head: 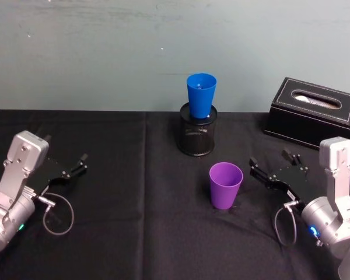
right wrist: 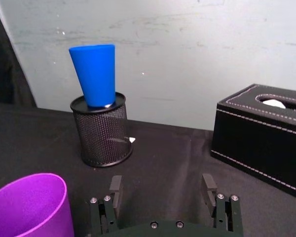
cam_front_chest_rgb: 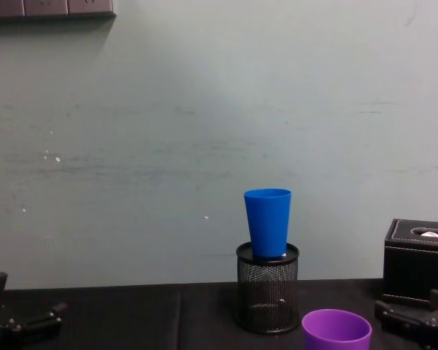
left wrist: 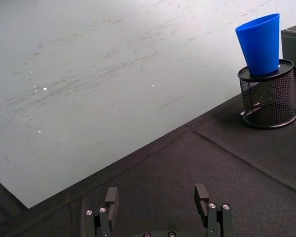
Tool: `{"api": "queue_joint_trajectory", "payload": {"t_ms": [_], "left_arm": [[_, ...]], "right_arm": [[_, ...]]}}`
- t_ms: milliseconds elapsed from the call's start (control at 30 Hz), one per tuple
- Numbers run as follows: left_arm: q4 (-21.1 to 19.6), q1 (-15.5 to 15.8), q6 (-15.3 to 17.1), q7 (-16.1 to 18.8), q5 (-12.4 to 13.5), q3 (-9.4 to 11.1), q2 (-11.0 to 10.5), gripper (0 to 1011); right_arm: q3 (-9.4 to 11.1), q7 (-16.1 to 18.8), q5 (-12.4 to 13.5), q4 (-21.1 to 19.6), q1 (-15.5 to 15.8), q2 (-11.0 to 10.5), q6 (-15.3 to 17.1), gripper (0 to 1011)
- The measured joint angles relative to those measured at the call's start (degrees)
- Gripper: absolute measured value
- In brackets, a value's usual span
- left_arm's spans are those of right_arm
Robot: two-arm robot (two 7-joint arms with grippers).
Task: Pick up one cup with a gripper and tap it against the other cup.
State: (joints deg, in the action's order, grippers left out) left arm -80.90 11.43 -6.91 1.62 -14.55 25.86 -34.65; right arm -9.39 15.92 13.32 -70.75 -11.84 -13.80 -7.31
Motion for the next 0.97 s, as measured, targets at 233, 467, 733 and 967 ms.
{"api": "queue_joint_trajectory", "payload": {"t_ms": [233, 467, 733, 967], "left_arm": [[0.00, 0.00, 0.00, 0.00, 0.00, 0.00, 0.00, 1011], [0.00, 0.00, 0.00, 0.00, 0.00, 0.00, 0.00, 1011], [0.00, 0.00, 0.00, 0.00, 0.00, 0.00, 0.00, 1012], [0.00, 0.00, 0.00, 0.00, 0.00, 0.00, 0.00, 1012]], "right_arm": [[0.08, -0.03, -0.22, 0.71, -0.17, 0.16, 0.24, 1003], [0.07, -0.01, -0.18, 0.53, -0.14, 0.13, 0.24, 1003], [0.03, 0.01, -0.15, 0.43, -0.10, 0.09, 0.23, 1003], [0.00, 0.03, -0.13, 0.38, -0.06, 0.06, 0.20, 1003]]}}
